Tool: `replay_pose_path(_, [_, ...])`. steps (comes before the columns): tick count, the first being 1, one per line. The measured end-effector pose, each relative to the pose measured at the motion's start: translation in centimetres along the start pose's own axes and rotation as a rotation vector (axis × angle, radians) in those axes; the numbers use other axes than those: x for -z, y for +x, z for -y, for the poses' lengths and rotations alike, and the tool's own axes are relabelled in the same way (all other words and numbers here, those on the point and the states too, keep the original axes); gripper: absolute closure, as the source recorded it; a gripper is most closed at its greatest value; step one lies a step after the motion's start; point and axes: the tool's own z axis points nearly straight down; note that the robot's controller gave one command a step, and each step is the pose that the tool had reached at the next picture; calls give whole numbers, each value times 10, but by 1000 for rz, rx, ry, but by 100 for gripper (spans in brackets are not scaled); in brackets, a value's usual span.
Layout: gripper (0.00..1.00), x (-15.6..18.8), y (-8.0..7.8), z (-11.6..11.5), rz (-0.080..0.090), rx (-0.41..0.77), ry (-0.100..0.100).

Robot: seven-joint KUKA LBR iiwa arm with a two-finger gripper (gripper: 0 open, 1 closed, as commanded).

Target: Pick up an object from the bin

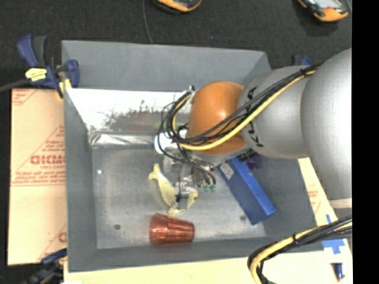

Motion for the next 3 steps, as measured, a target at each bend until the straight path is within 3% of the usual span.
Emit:
replay_pose_path(1, [0, -23, 27, 32, -1, 90, 2])
replay_pose_path(2, [0, -30, 39, 34, 2, 25, 0])
replay_pose_path(3, [0, -33, 38, 35, 2, -177, 0])
